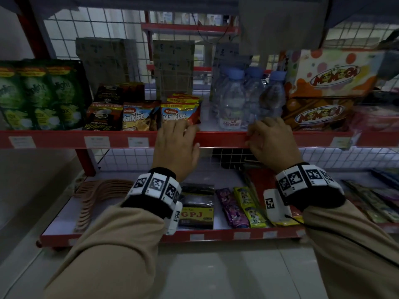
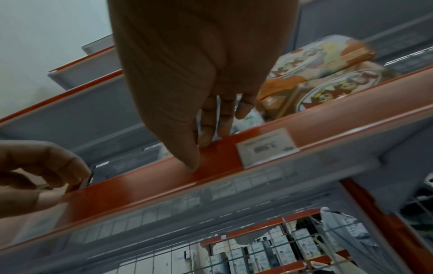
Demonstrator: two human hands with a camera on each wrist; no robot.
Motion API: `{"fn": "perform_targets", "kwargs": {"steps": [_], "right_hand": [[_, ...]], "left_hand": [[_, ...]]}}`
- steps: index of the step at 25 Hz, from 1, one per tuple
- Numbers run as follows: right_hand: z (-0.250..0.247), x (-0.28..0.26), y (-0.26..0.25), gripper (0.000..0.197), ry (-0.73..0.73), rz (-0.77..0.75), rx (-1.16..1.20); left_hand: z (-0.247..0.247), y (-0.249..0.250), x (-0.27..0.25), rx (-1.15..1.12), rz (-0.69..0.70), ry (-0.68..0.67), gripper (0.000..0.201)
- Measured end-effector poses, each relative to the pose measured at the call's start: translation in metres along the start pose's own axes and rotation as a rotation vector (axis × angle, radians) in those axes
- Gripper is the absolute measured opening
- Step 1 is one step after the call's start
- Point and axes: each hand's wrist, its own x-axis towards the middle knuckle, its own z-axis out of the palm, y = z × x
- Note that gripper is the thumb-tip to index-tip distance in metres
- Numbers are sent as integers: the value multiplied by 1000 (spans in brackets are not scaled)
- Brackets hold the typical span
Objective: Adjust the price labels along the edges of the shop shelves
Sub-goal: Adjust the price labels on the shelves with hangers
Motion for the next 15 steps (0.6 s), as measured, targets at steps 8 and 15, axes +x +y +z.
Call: {"fn": "perform_targets", "kwargs": {"steps": [8,15], "right_hand": [[0,-10,53,23,60,-35,77],[1,-15,59,21,102,-108,84]], "left_hand": [[30,90,16,-63,190,-150,58],[37,99,28,-76,139,-90,50]]}}
